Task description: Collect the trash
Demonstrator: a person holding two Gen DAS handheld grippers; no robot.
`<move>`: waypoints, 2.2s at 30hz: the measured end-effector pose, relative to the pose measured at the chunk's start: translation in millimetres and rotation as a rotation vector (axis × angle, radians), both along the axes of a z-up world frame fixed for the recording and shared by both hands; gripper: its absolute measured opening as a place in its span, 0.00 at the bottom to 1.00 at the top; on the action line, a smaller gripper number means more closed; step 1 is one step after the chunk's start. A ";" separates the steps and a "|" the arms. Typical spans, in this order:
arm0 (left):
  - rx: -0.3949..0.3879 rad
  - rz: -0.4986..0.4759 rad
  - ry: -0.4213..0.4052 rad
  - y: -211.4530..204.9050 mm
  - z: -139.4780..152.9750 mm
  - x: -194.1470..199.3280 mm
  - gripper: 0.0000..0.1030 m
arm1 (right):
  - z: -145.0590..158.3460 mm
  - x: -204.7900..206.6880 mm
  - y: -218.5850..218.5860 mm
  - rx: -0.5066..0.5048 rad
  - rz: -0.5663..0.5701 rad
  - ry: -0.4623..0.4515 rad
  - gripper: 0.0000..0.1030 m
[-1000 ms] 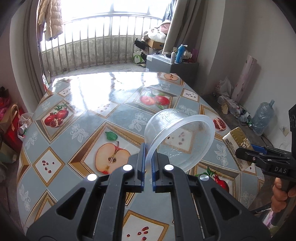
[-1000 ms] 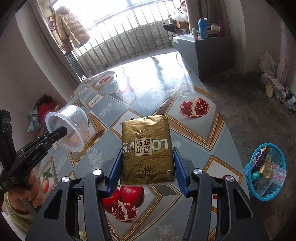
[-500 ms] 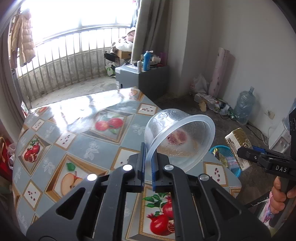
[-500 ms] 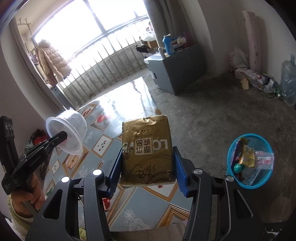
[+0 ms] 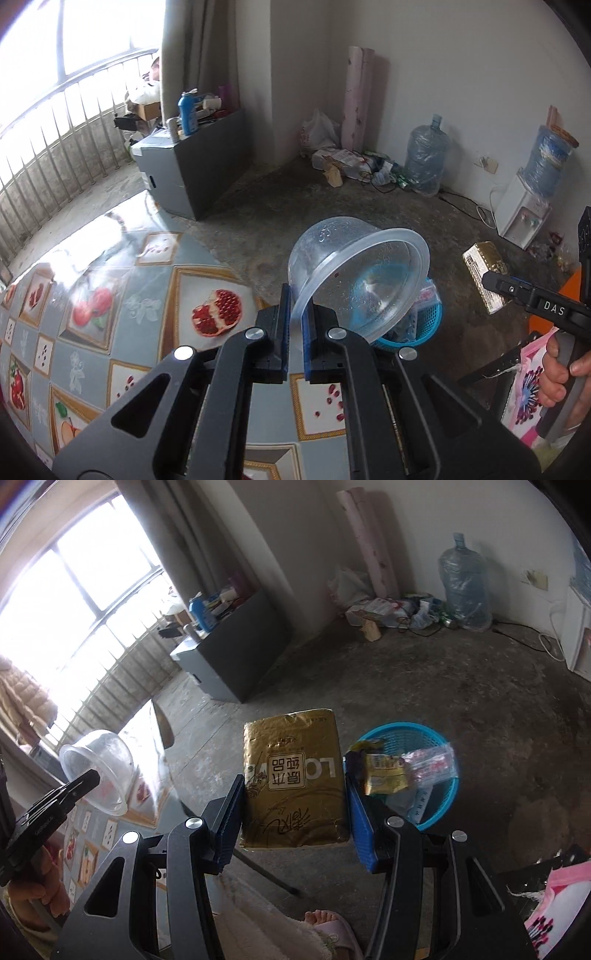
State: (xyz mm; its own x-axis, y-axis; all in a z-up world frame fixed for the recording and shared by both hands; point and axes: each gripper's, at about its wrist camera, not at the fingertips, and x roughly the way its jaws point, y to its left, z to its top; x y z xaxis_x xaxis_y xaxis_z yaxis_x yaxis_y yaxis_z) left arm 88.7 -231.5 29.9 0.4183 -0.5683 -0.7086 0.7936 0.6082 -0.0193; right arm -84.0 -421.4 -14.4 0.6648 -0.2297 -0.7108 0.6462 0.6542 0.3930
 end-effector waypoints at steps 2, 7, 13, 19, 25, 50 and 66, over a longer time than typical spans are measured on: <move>0.028 -0.050 0.013 -25.5 -5.6 -2.4 0.04 | -11.8 -9.9 -18.8 0.023 -0.058 0.017 0.49; 0.128 -0.177 0.032 -91.2 -30.1 -14.2 0.04 | -46.7 -23.6 -53.8 0.118 -0.152 0.047 0.49; 0.247 -0.298 0.112 -163.2 -77.1 -29.6 0.04 | -84.8 -25.8 -88.6 0.218 -0.214 0.076 0.49; 0.366 -0.359 0.154 -231.9 -123.4 -31.7 0.04 | -110.9 -16.7 -134.1 0.297 -0.262 0.039 0.50; 0.446 -0.345 0.284 -290.2 -180.3 -20.2 0.56 | -151.1 1.4 -184.0 0.376 -0.246 -0.004 0.54; -0.112 -0.067 0.018 -93.5 6.1 9.3 0.85 | -64.8 14.4 -87.0 0.045 -0.084 -0.007 0.69; -0.083 0.729 -0.005 177.9 17.7 -13.5 0.91 | 56.4 46.5 167.2 -0.349 0.415 -0.062 0.94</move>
